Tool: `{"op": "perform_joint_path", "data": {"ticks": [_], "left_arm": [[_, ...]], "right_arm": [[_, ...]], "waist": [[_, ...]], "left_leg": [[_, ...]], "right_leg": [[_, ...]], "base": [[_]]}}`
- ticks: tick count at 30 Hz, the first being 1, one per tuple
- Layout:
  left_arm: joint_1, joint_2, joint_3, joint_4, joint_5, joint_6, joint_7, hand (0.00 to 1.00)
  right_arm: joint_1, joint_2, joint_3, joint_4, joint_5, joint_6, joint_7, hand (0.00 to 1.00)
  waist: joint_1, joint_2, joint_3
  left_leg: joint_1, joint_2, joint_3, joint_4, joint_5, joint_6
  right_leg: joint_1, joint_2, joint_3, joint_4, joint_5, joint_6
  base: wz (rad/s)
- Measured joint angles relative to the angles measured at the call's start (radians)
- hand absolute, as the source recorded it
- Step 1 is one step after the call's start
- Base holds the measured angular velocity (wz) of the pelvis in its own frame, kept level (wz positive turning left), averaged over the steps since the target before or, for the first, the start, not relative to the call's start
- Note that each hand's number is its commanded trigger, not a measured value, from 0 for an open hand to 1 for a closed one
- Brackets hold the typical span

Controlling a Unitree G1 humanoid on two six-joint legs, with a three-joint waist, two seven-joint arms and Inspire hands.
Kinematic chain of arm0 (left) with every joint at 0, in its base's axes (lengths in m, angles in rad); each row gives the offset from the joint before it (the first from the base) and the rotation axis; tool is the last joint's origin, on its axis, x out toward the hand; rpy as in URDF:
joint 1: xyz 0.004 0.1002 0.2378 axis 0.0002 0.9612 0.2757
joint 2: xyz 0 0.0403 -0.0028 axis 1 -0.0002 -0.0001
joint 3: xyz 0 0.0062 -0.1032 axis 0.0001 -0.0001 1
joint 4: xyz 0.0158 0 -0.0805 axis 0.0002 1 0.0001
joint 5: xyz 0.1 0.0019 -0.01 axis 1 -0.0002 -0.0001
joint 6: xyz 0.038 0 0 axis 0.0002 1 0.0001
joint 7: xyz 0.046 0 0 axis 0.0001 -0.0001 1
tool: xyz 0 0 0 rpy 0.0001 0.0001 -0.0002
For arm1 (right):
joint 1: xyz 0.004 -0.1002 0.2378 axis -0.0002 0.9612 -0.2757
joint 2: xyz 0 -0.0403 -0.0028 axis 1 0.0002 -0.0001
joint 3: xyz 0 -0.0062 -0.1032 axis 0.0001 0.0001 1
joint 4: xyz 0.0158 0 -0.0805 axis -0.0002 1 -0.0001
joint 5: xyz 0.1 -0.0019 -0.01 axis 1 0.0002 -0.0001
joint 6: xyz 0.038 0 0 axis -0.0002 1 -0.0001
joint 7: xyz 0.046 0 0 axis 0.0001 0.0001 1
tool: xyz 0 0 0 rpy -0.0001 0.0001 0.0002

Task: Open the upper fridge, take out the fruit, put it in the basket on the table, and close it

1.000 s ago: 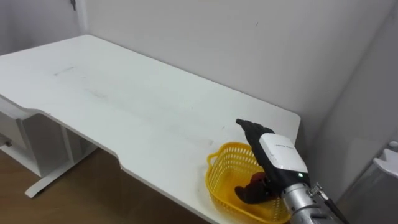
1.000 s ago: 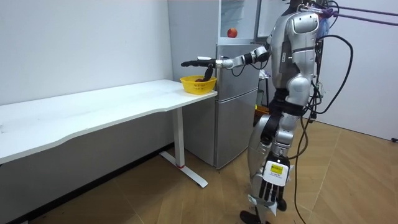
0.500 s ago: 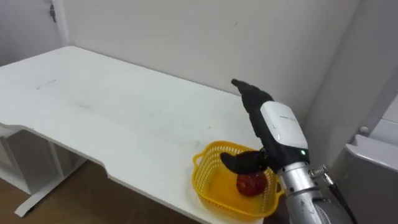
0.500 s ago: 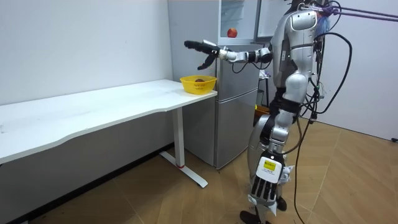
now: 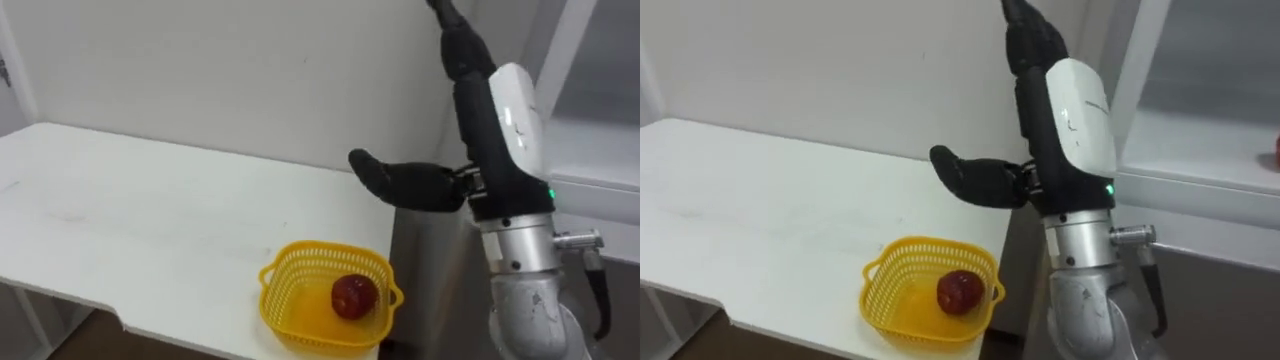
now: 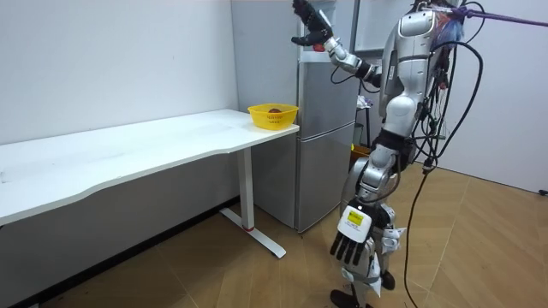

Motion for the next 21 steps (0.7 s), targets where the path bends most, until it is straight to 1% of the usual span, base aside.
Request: {"op": "perform_joint_path", "data": {"ticks": [2,3,6,7,9,11,12,15,17,21], "left_arm": [[0.001,0.0,-0.004,0.008,-0.014,0.0,0.002,0.0],[0.001,0.0,-0.011,0.016,-0.015,0.0,0.005,0.0],[-0.001,-0.001,-0.009,0.02,-0.015,-0.005,0.017,0.0],[-0.001,-0.002,-0.008,0.026,-0.015,-0.008,0.02,0.0],[-0.002,-0.002,-0.003,0.036,-0.016,-0.017,0.021,0.0],[0.003,-0.003,0.003,0.038,-0.016,-0.017,0.02,0.0],[0.004,-0.004,0.006,0.039,-0.02,-0.017,0.019,0.0],[0.005,-0.004,0.012,0.041,-0.029,-0.022,0.019,0.0],[0.004,-0.004,0.012,0.045,-0.029,-0.023,0.019,0.0],[0.001,-0.003,0.014,0.049,-0.029,-0.025,0.018,0.0]], "right_arm": [[0.013,0.0,-0.004,-0.032,0.018,-0.006,-0.025,0.0],[0.024,0.0,-0.004,-0.046,0.02,-0.01,-0.036,0.0],[0.065,0.0,-0.017,-0.095,0.035,-0.023,-0.04,0.0],[0.078,0.001,-0.024,-0.108,0.035,-0.025,-0.039,0.0],[0.112,0.002,-0.068,-0.162,0.031,-0.032,-0.037,0.0],[0.119,0.003,-0.104,-0.194,0.034,-0.038,-0.042,0.0],[0.12,0.003,-0.129,-0.207,0.035,-0.047,-0.053,0.0],[0.131,0.002,-0.167,-0.226,0.034,-0.062,-0.089,0.0],[0.146,0.002,-0.173,-0.228,0.033,-0.063,-0.103,0.0],[0.178,0.002,-0.188,-0.228,0.034,-0.063,-0.105,0.0]], "waist": [[-0.014,0.001,0.0009],[-0.022,0.005,-0.0001],[-0.043,0.002,-0.0029],[-0.043,0.002,-0.003],[-0.061,0.001,-0.0037],[-0.074,0.002,-0.0033],[-0.08,0.002,-0.0032],[-0.099,0.002,-0.0026],[-0.105,0.002,-0.003],[-0.108,0.002,-0.0027]], "left_leg": [[0.009,0.001,0.004,-0.001,0.0,0.0],[0.015,0.001,0.007,-0.004,0.0,0.0],[0.022,0.001,0.012,-0.008,0.0,0.0],[0.025,0.0,0.014,-0.01,0.0,0.0],[0.024,0.0,0.015,-0.01,0.0,0.0],[0.03,0.001,0.019,-0.012,0.0,0.0],[0.032,0.001,0.021,-0.013,0.0,0.0],[0.042,0.002,0.023,-0.015,0.0,0.0],[0.051,0.003,0.029,-0.019,0.0,0.0],[0.065,0.007,0.051,-0.021,-0.001,-0.001]], "right_leg": [[0.007,0.001,0.003,0.001,0.0,0.0],[0.01,0.0,0.006,0.001,0.0,0.0],[0.011,0.002,0.015,0.001,0.0,0.0],[0.012,0.002,0.02,0.001,0.0,0.0],[0.012,0.002,0.021,0.0,0.0,0.0],[0.013,0.003,0.024,0.0,0.0,0.0],[0.014,0.004,0.028,0.0,0.0,0.0],[0.02,0.005,0.029,-0.001,0.0,0.0],[0.026,0.006,0.033,-0.002,0.0,0.0],[0.028,0.01,0.053,-0.001,0.001,-0.002]], "base": [[-0.08],[-0.07],[-0.07],[-0.09],[-0.02],[-0.05],[-0.07],[-0.02],[-0.08],[-0.14]]}}
